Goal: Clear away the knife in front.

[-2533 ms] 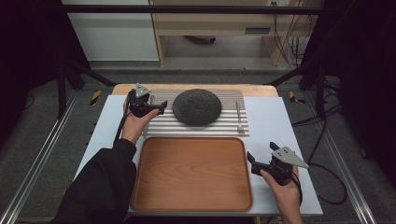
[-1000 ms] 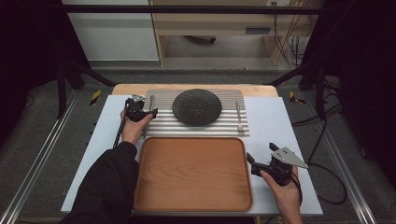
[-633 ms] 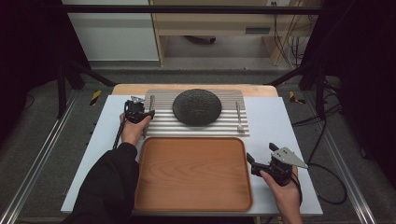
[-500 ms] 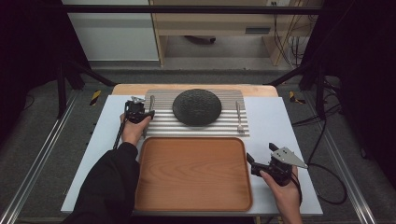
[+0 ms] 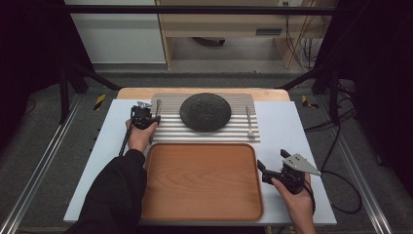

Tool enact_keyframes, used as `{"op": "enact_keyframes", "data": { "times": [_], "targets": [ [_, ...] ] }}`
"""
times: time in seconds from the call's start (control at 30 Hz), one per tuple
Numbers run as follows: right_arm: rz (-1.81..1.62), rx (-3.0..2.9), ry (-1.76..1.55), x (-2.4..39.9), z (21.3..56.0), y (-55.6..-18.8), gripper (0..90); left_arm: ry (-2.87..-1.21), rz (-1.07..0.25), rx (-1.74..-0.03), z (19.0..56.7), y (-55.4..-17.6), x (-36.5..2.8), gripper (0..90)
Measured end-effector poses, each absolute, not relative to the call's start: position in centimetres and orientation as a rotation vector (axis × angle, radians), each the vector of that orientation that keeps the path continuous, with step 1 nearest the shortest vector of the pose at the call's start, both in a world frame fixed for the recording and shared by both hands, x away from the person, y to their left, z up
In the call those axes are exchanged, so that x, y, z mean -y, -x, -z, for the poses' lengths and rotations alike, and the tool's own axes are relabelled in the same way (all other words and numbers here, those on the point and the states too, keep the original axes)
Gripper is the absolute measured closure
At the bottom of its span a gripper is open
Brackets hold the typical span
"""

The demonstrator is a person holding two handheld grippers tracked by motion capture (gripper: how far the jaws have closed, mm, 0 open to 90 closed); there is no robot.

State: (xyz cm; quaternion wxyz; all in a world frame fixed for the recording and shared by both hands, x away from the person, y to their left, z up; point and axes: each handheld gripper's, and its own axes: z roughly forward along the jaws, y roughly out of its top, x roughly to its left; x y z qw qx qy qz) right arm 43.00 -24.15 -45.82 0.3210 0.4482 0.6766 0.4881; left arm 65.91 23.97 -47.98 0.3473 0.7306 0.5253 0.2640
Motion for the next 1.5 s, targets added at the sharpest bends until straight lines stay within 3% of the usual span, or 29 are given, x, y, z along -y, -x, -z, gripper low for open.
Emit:
{"op": "enact_keyframes", "data": {
  "times": [0.4, 0.93, 1.5],
  "targets": [
    [-1.282, -1.783, -1.178, 24.11, 45.90, -43.03, 6.5, -1.912, -0.696, -1.373, 48.20, -65.96, -23.77, 62.9],
    [-1.289, -1.789, -1.183, 24.17, 45.98, -43.04, 6.7, -1.926, -0.712, -1.356, 48.24, -65.97, -23.33, 79.1],
    [-1.292, -1.784, -1.192, 24.35, 45.96, -43.03, 6.8, -1.881, -0.733, -1.384, 48.11, -65.63, -23.38, 79.8]
  ]
}}
